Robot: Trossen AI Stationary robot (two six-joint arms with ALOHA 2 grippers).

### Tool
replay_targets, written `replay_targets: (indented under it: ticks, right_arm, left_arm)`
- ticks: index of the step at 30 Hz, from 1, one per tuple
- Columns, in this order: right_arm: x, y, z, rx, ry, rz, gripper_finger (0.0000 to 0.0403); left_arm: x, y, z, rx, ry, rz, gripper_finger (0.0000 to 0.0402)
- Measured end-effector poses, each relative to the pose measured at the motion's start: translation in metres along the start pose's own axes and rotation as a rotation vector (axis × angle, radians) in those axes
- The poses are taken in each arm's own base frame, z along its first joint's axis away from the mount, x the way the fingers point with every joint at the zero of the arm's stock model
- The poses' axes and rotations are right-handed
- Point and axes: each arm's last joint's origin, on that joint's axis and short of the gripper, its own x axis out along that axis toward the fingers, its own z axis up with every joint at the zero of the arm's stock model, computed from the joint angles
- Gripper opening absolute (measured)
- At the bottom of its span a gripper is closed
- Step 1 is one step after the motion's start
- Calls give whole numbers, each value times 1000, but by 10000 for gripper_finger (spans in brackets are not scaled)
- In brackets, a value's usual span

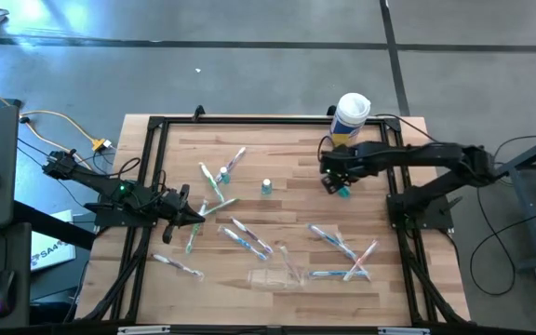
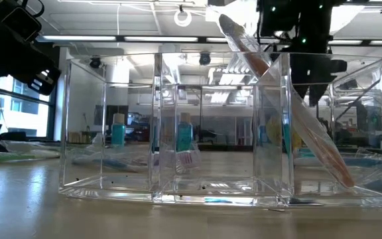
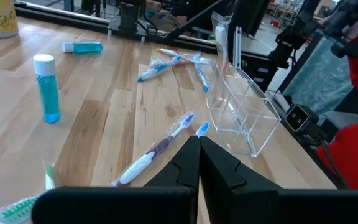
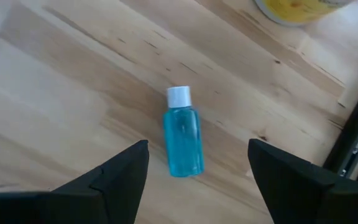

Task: Pick & Place toothbrushing station
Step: Put the mouthwash into the transparent organizer

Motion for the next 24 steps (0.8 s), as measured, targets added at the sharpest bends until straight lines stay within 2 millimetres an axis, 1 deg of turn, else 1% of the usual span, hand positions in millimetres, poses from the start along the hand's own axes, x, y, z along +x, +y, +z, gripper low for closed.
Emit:
replay_targets:
  ticks: [6, 14, 24]
  right_arm:
    - [23, 4, 9, -27, 73, -66, 268]
    - [54, 12, 15, -57, 205, -90, 268]
    - [80, 20, 20, -86, 260, -95, 268]
  left_arm:
    - [0, 0, -1, 2, 9, 0, 3]
    - [0, 0, -1, 0, 16, -2, 3]
    - [0, 0, -1, 3, 19, -1, 3]
